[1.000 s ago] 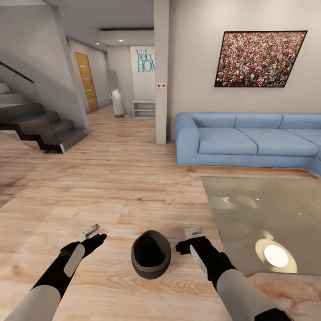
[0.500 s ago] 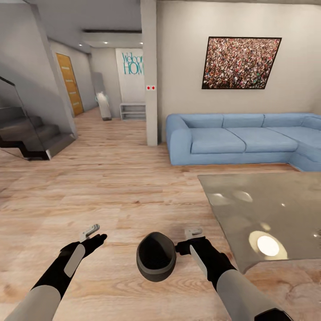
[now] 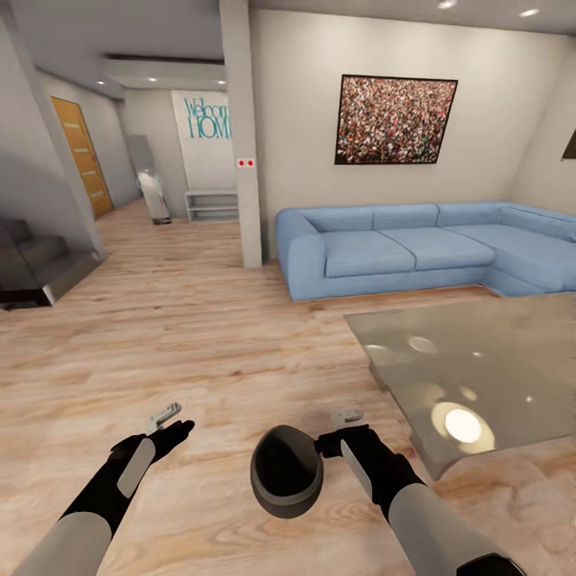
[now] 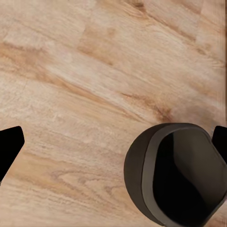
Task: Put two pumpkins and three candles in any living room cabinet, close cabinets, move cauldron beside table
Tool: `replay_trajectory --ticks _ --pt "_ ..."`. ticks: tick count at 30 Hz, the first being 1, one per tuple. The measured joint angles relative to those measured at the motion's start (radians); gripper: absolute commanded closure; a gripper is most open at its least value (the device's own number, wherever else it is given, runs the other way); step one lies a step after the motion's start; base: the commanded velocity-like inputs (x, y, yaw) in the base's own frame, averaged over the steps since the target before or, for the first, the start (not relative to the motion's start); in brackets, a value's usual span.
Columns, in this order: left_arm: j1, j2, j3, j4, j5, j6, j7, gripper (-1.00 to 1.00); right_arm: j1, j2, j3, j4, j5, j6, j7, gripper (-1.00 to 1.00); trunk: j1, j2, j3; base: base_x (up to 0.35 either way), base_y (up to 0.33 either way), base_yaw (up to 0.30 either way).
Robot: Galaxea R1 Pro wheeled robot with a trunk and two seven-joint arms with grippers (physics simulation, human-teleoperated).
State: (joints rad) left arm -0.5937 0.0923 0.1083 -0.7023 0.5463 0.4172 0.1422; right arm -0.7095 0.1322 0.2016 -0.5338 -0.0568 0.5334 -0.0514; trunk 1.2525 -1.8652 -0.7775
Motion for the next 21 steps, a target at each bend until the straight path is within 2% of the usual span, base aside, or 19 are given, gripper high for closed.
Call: replay_trajectory --ticks 6,12,15,17,18,19,20,21 --pt "0.000 -0.002 -0.001 0.045 0.000 -0.001 -0.002 -1.00 0.002 0.000 0.000 0.003 -0.002 0.000 0.000 -1.00 0.000 0.000 0.006 0.113 0.333 -0.243" --pt "0.000 -0.005 -0.001 0.055 0.000 -0.002 -0.004 -1.00 0.004 0.000 -0.001 0.006 -0.004 0.000 -0.001 -1.00 0.000 0.000 0.012 0.171 0.304 -0.243" --pt "0.000 -0.027 -0.002 0.056 -0.001 -0.002 -0.003 -1.00 0.005 0.000 -0.002 0.007 -0.004 0.001 -0.003 -1.00 0.000 0.000 0.015 0.195 0.289 -0.243" --pt "0.000 -0.032 -0.003 0.057 -0.002 -0.002 -0.002 -1.00 0.005 0.000 -0.002 0.010 -0.004 0.001 -0.003 -1.00 0.000 0.000 0.018 0.197 0.287 -0.243" --pt "0.000 -0.047 -0.004 0.064 -0.001 -0.002 -0.003 -1.00 0.006 0.000 -0.002 0.023 -0.004 0.002 -0.004 -1.00 0.000 0.000 0.019 0.199 0.279 -0.243" --pt "0.000 -0.075 -0.005 0.093 -0.001 -0.004 -0.006 -1.00 0.006 -0.001 -0.006 0.050 -0.004 0.002 -0.005 -1.00 0.000 0.000 0.020 0.194 0.248 -0.243" --pt "0.000 -0.084 -0.005 0.101 -0.003 -0.006 -0.006 -1.00 0.006 -0.001 -0.012 0.057 -0.004 0.002 -0.005 -1.00 0.000 0.000 0.021 0.095 0.117 -0.243" --pt "0.000 -0.102 -0.009 0.127 -0.003 -0.014 -0.006 -1.00 0.006 -0.001 -0.032 0.079 -0.004 0.002 -0.006 -1.00 0.000 0.000 0.022 0.025 0.031 -0.243"
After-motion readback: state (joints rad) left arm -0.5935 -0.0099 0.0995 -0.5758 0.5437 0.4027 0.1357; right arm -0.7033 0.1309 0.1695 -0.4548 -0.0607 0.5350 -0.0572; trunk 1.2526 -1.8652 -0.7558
